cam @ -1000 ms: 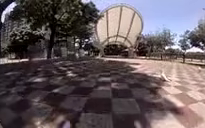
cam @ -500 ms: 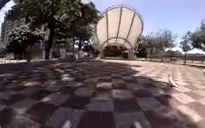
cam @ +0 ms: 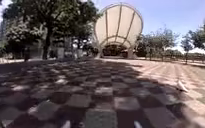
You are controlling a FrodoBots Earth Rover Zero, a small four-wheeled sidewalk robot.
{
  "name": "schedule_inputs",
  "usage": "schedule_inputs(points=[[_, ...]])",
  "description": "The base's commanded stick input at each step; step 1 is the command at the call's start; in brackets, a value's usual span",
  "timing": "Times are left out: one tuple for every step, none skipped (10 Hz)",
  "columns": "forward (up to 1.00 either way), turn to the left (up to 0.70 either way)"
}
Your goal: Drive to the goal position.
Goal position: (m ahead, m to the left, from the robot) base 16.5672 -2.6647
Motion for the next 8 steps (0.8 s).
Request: schedule_inputs(points=[[0.7,0.0],[0.7,0.0],[0.7,0.0],[0.7,0.0],[0.7,0.0],[0.7,0.0],[0.7,0.0],[0.7,0.0]])
